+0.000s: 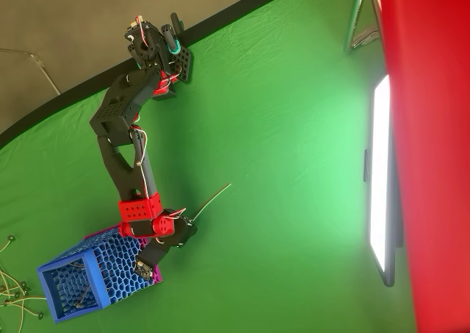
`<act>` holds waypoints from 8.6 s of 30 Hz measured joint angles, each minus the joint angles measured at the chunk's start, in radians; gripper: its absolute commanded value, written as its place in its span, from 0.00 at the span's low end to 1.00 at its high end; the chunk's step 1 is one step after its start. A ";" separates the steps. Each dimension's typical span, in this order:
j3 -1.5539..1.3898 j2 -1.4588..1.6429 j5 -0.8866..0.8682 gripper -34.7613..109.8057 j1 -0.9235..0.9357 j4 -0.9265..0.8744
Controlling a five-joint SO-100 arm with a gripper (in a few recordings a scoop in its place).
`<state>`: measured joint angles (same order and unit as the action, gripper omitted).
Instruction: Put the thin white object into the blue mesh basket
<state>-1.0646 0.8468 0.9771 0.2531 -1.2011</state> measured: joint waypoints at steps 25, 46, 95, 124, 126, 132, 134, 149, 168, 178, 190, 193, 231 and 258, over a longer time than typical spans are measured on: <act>0.129 -0.081 0.008 0.26 0.015 -0.089; 0.229 0.067 -0.041 0.24 0.006 0.086; -0.514 0.541 0.701 0.27 0.353 1.427; -1.049 1.089 0.644 0.29 0.282 1.468; -1.092 1.115 0.644 0.29 0.285 1.502; -1.124 1.134 0.632 0.29 0.324 1.519; -1.124 1.126 0.630 0.29 0.341 1.534; -1.163 0.960 0.646 0.29 0.400 1.684; -1.419 1.152 0.675 0.31 0.272 1.802; -1.410 1.146 0.655 0.36 0.295 1.822; -1.655 1.374 0.623 0.38 0.167 1.827; -1.750 1.460 0.584 0.38 0.126 1.827; -2.011 2.465 -0.804 0.25 -0.192 0.634; -2.011 2.470 -0.979 0.25 -0.216 0.344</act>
<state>-3.0756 3.3165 -0.0015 0.0368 -0.8575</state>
